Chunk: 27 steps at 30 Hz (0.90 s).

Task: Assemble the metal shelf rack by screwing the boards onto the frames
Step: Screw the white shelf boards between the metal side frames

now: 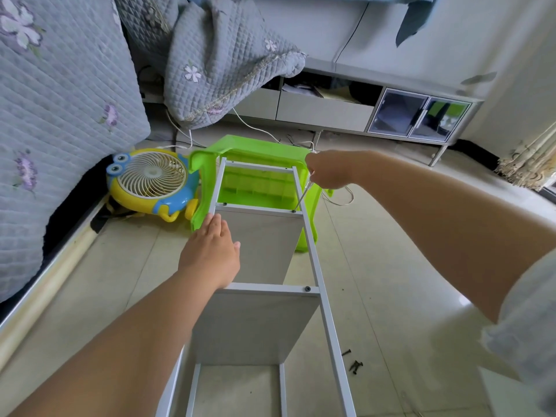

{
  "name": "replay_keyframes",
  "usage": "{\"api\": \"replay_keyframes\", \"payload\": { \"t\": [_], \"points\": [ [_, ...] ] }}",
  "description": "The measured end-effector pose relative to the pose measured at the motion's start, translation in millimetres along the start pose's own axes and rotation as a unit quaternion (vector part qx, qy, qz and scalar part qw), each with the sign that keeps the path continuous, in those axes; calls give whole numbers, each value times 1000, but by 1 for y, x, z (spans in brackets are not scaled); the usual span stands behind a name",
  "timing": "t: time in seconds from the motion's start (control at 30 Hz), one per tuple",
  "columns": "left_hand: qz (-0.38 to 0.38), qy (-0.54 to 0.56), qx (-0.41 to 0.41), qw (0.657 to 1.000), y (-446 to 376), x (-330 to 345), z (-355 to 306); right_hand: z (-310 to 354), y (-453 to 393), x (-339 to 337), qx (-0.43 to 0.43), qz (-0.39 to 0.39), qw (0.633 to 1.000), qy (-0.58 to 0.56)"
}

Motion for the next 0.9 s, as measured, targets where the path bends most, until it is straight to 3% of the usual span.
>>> {"api": "replay_keyframes", "payload": {
  "t": [0.27, 0.37, 0.57, 0.77, 0.9],
  "points": [
    [-14, 7, 3, 1000, -1, 0, -1, 6, -1, 3, 3, 1, 996, 95],
    [-32, 46, -3, 998, 0, -3, -2, 11, -6, 2, 9, -38, 994, 101],
    [-62, 102, -35, 992, -1, -6, 0, 48, -2, 1, -86, -195, 976, -39],
    [-65, 110, -33, 991, -3, -4, 1, 74, -9, 6, -110, -240, 958, -109],
    [-77, 113, -29, 990, -2, -4, 0, 81, -19, 12, -103, -230, 959, -131]
  ]
}}
Point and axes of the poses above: each hand's wrist, its own y-axis away from the middle knuckle, its own x-axis out of the palm, z = x × y, the point moved 1 cm from there along -y, towards the middle knuckle, and after that the axes turned 7 degrees about y, right-handed, at the moved point
